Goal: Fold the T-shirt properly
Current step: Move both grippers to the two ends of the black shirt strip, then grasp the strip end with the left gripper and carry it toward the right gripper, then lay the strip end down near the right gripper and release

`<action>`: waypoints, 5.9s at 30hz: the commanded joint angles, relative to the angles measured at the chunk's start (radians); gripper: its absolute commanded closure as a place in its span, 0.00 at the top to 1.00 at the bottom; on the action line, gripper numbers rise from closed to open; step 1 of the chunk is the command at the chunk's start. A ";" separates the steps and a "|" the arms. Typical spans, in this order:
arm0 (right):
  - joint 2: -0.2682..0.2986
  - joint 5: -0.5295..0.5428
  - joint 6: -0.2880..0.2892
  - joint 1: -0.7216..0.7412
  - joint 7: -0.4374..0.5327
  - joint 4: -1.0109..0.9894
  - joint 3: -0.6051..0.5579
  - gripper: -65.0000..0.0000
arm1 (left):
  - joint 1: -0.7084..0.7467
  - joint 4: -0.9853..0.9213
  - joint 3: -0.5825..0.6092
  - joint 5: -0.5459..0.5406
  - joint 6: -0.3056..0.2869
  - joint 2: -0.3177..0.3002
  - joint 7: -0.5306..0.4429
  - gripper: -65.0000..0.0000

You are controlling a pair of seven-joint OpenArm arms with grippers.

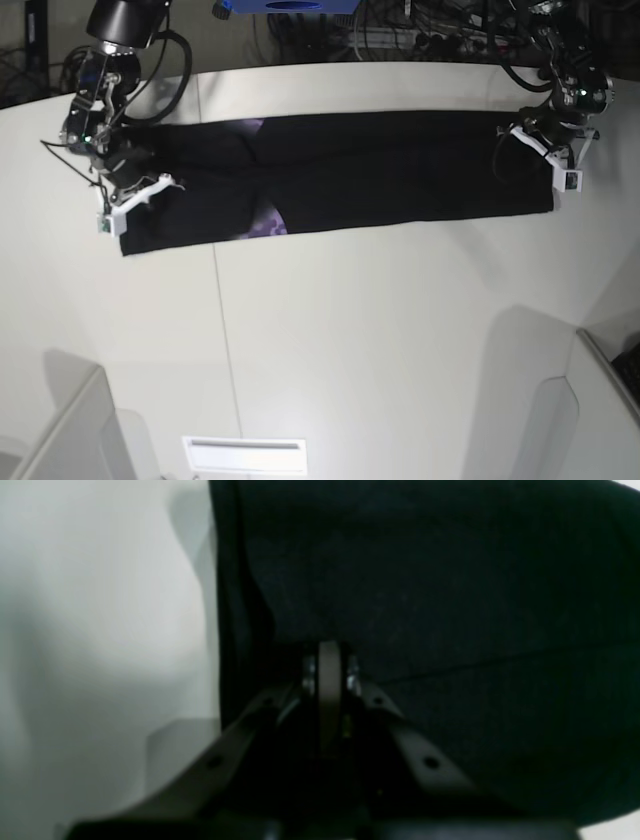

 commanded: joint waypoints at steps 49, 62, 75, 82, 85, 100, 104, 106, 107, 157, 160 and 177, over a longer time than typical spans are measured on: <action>-0.042 -0.056 -0.022 -0.143 -0.060 0.543 -0.254 0.00 | -0.018 -0.143 -0.126 -0.360 -0.036 -0.090 -0.001 0.96; -0.053 -0.057 -0.022 -0.157 -0.058 0.543 -0.254 0.00 | -0.050 -0.247 -0.054 -0.360 -0.036 -0.091 -0.022 0.06; -0.078 -0.054 -0.018 -0.184 -0.055 0.544 -0.253 0.00 | -0.042 -0.236 -0.057 -0.360 -0.035 -0.209 -0.024 0.00; -0.095 -0.054 -0.018 -0.186 -0.057 0.544 -0.254 0.00 | 0.033 -0.071 -0.148 -0.358 -0.035 -0.209 -0.024 0.00; -0.095 -0.054 -0.018 -0.186 -0.058 0.544 -0.254 0.00 | 0.096 0.054 -0.145 -0.358 -0.035 -0.205 -0.024 0.00; -0.114 -0.054 -0.018 -0.184 -0.058 0.544 -0.254 0.00 | 0.173 0.347 0.030 -0.133 -0.035 -0.024 -0.015 0.00; -0.114 -0.054 -0.018 -0.184 -0.058 0.544 -0.250 0.00 | 0.168 0.348 0.115 -0.111 -0.035 0.010 -0.015 0.00; -0.114 -0.054 -0.018 -0.184 -0.058 0.544 -0.248 0.00 | 0.164 0.348 0.147 -0.090 -0.035 0.022 -0.015 0.00; -0.114 -0.054 -0.018 -0.184 -0.058 0.544 -0.248 0.00 | 0.162 0.348 0.167 -0.076 -0.035 0.030 -0.015 0.00; -0.113 -0.054 -0.020 -0.181 -0.058 0.543 -0.248 0.00 | 0.009 0.268 0.503 -0.048 0.126 0.108 0.076 0.00; -0.113 -0.054 -0.020 -0.181 -0.058 0.543 -0.248 0.00 | 0.001 0.245 0.503 -0.048 0.126 0.110 0.076 0.00; -0.113 -0.054 -0.020 -0.181 -0.058 0.543 -0.248 0.00 | -0.001 0.239 0.503 -0.048 0.126 0.111 0.076 0.00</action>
